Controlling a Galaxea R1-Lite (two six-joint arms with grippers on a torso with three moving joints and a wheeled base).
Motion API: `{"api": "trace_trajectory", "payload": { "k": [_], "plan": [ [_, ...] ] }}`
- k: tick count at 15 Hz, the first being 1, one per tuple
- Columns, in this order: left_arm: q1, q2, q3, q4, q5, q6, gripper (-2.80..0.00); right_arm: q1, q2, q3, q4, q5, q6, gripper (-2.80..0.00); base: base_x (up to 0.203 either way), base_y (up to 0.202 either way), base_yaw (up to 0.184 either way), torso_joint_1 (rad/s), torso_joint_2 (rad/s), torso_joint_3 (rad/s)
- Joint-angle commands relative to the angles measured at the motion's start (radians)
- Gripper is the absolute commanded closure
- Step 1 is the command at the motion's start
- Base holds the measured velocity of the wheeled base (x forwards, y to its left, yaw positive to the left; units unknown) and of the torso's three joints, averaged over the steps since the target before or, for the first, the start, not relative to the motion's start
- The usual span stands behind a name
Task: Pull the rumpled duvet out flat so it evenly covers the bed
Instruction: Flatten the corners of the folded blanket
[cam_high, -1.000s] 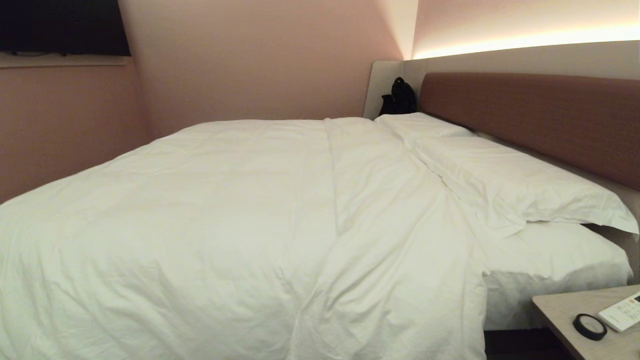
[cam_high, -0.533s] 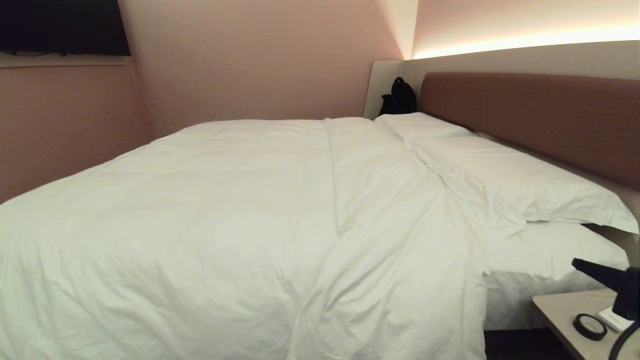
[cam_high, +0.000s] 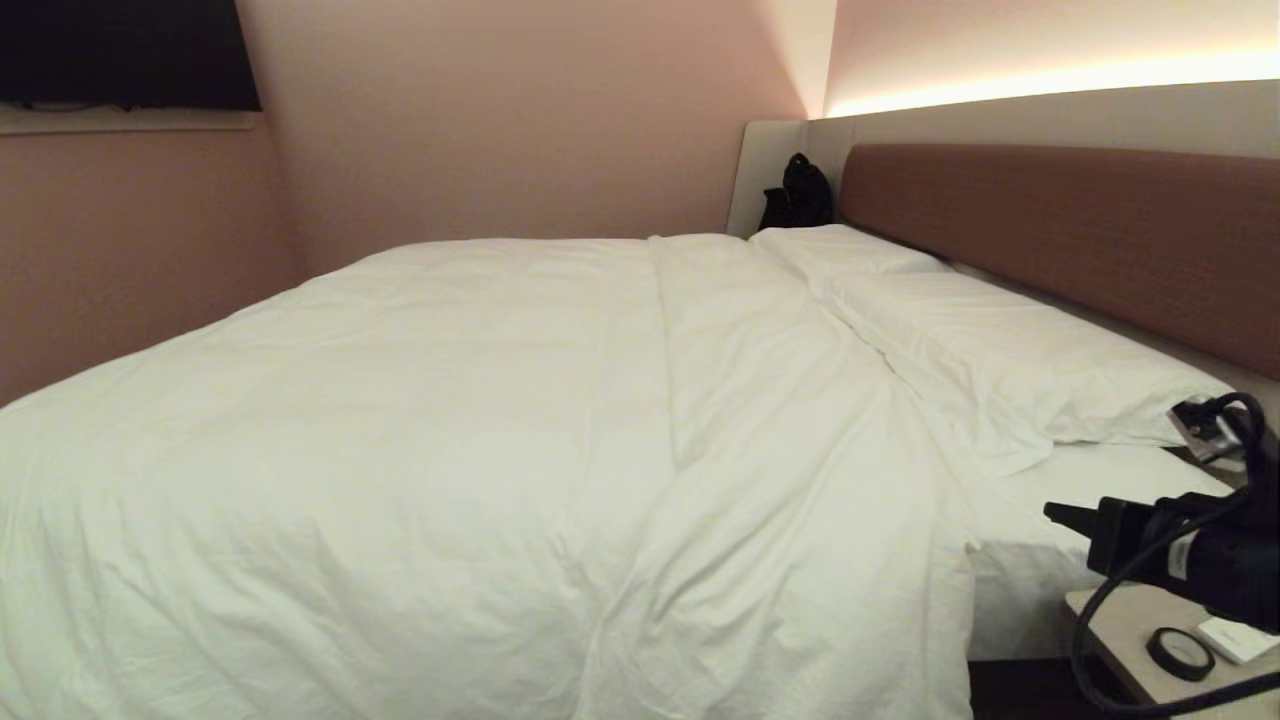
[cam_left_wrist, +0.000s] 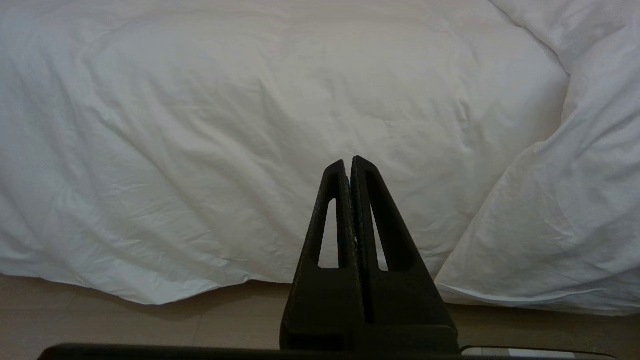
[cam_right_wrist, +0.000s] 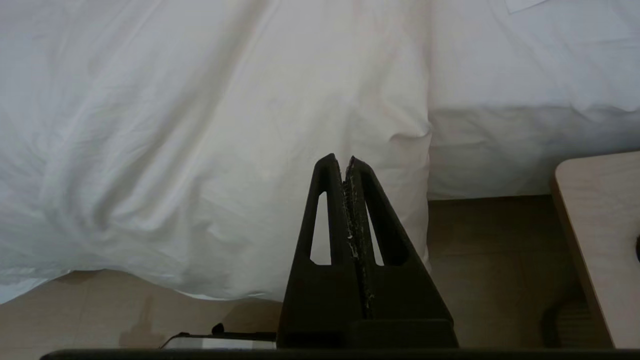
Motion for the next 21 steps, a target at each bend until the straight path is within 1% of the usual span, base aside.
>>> {"api": "trace_trajectory", "payload": {
  "k": [1,5,10,13,14,15,19,21],
  "plan": [
    [0.000,0.000,0.000,0.000,0.000,0.001,0.00,0.000,0.133,-0.008,-0.137,-0.001,0.004,0.00,0.000,0.000,0.000,0.000,0.00,0.000],
    [0.000,0.000,0.000,0.000,0.000,0.001,0.00,0.000,0.281,-0.013,-0.229,-0.002,0.007,0.00,0.000,0.000,0.000,0.000,0.00,0.000],
    [0.000,0.001,0.000,0.000,0.000,0.001,0.00,-0.008,0.472,0.010,-0.386,-0.002,0.017,0.00,0.000,0.000,0.000,0.000,0.00,0.000],
    [0.000,0.000,0.000,0.002,0.000,0.001,0.00,-0.010,0.527,0.019,-0.419,0.001,0.016,0.00,0.000,0.000,0.000,0.000,0.00,0.000],
    [0.000,0.000,0.000,0.002,0.000,0.001,0.00,-0.013,0.536,0.020,-0.428,0.003,0.013,-2.05,0.000,0.000,0.000,0.000,0.00,0.000],
    [0.000,0.001,0.000,0.002,0.000,0.001,0.00,-0.013,0.538,0.019,-0.428,0.003,0.011,-2.80,0.000,0.000,0.000,0.000,0.00,0.000],
    [0.000,0.001,0.000,0.002,0.000,0.001,0.00,-0.013,0.549,0.027,-0.428,0.003,-0.011,-2.80,0.000,0.000,0.000,0.000,0.00,0.000],
    [0.000,0.000,0.000,0.002,0.000,0.001,0.00,-0.009,0.545,0.055,-0.429,0.002,-0.052,-2.80,0.000,0.000,0.000,0.000,0.00,0.000]
  ]
}}
